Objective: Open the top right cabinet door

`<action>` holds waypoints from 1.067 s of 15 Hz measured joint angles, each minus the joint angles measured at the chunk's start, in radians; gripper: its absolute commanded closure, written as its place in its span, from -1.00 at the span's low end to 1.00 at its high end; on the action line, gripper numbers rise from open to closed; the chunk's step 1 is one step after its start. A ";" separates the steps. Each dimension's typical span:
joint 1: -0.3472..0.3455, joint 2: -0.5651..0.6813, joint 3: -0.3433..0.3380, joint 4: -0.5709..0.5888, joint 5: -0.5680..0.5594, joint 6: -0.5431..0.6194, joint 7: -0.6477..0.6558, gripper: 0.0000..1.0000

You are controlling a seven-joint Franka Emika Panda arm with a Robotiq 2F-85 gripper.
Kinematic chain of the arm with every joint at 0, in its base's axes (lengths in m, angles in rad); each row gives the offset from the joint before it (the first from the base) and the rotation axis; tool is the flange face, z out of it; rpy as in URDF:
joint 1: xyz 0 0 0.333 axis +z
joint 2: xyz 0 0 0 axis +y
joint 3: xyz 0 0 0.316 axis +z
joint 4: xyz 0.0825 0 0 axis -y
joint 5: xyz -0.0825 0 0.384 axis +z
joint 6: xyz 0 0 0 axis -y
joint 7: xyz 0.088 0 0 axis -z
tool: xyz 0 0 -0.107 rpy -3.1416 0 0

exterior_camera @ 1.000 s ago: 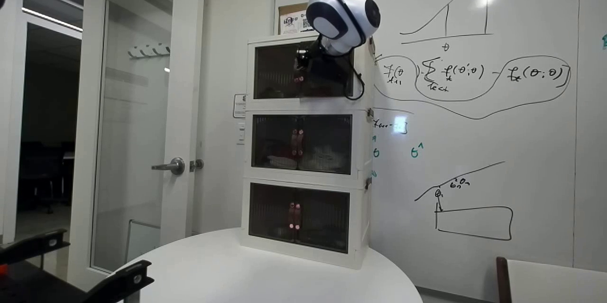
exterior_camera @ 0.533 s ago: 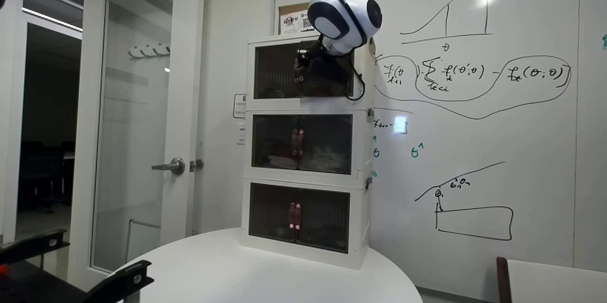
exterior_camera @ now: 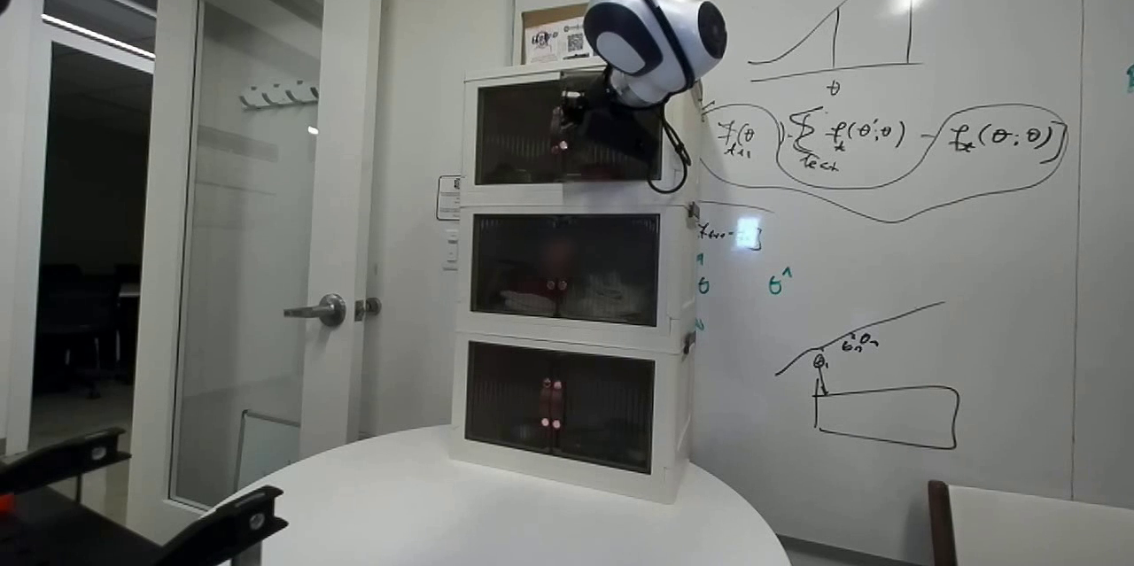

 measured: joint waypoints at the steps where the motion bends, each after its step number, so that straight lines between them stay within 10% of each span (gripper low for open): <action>1: -0.006 -0.005 -0.002 -0.009 0.002 -0.006 0.000 0.99; 9: -0.029 -0.083 -0.046 -0.129 0.002 -0.071 -0.003 0.98; 10: -0.031 -0.094 -0.054 -0.145 0.002 -0.072 -0.003 0.45; 16: -0.042 -0.133 -0.106 -0.203 0.001 -0.079 -0.005 -0.31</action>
